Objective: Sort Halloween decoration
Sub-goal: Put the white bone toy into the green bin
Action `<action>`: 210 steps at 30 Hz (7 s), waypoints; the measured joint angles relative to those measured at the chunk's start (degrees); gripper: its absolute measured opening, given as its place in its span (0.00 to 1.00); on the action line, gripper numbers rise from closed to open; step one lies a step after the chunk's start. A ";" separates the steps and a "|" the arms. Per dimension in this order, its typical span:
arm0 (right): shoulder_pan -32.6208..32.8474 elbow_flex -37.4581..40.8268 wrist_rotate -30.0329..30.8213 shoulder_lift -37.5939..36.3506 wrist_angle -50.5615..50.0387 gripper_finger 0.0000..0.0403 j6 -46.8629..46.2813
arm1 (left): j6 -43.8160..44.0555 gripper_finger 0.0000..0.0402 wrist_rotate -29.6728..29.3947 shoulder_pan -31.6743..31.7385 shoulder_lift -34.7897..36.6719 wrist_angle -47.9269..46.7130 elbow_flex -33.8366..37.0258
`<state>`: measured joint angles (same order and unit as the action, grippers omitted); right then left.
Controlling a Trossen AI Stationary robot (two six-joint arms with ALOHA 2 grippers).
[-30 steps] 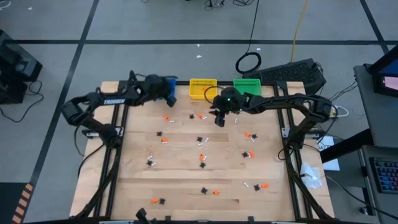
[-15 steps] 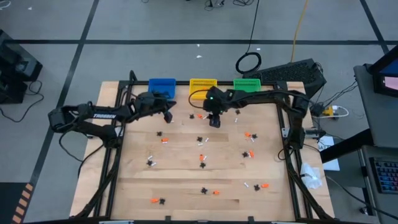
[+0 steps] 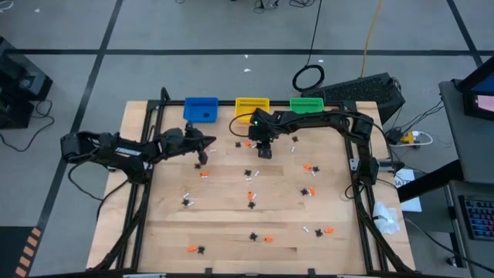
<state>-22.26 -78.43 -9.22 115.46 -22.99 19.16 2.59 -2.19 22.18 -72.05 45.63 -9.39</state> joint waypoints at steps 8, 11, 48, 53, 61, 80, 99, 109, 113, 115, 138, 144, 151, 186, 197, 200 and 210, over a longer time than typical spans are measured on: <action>0.55 0.03 -1.78 2.14 2.54 0.30 1.21 | 0.02 0.02 -0.03 -1.64 0.00 3.73 3.05; 0.66 -0.05 -2.73 2.80 2.24 0.28 1.03 | 0.02 0.02 -0.06 -2.08 -0.02 3.70 3.15; -3.55 0.17 -0.72 -15.91 -12.49 0.00 -6.97 | 0.11 0.02 -0.21 -2.34 -0.04 2.79 3.12; -10.61 0.09 6.45 -19.64 -16.62 0.00 -9.31 | 0.16 0.02 -0.19 -2.34 -0.04 2.67 3.12; -24.83 0.11 7.85 -16.21 -18.56 0.00 -15.59 | 3.20 0.02 -1.47 -2.34 -0.04 1.37 3.06; -33.62 0.09 7.68 -1.77 -14.51 0.04 -20.91 | 3.40 0.01 -0.85 -2.34 -0.04 -16.88 -7.46; -28.14 2.39 4.41 -21.16 -14.62 0.20 -13.24 | -6.15 0.01 9.63 -7.39 -0.04 -59.23 -28.97; -19.04 13.94 -1.50 -27.94 5.28 0.03 -14.08 | 3.38 0.01 8.21 -23.21 -0.02 -86.73 -38.64; -15.44 17.61 -1.48 -28.30 12.31 0.01 -15.13 | 13.65 0.01 7.64 -30.00 -0.02 -95.33 -39.30; -13.74 19.18 -1.47 -28.28 15.69 0.00 -15.42 | 19.62 0.01 7.04 -33.54 -0.04 -98.89 -39.26; -9.49 21.05 -1.35 -28.24 21.54 0.00 -12.39 | 47.13 0.27 1.04 -42.38 -6.69 -93.25 -30.36; -9.49 21.02 -1.35 -28.24 21.92 0.00 -12.41 | 48.06 0.24 0.78 -42.39 -8.32 -93.03 -30.36; -9.49 20.96 -1.35 -28.24 21.93 0.00 -12.41 | 47.08 0.22 1.71 -42.39 -11.65 -90.31 -30.36; -9.49 20.96 -1.35 -28.24 20.95 0.00 -10.65 | 35.05 0.00 3.52 -35.77 -7.05 -83.18 -30.21; -10.54 21.54 -1.11 -29.01 19.31 0.00 -5.08 | 21.83 0.00 3.31 -23.00 -7.46 -61.09 -30.32; -12.00 24.64 -1.10 -31.19 22.55 0.00 -4.56 | 18.07 0.00 2.15 -20.26 -8.80 -57.07 -31.61; -15.44 36.01 -1.02 -44.99 26.67 0.00 -5.79 | 6.11 0.00 0.21 -14.80 -18.68 -50.71 -45.75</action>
<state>-37.70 -42.42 -10.23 70.47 3.68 13.37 8.70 -1.98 7.38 -90.73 -5.08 -55.13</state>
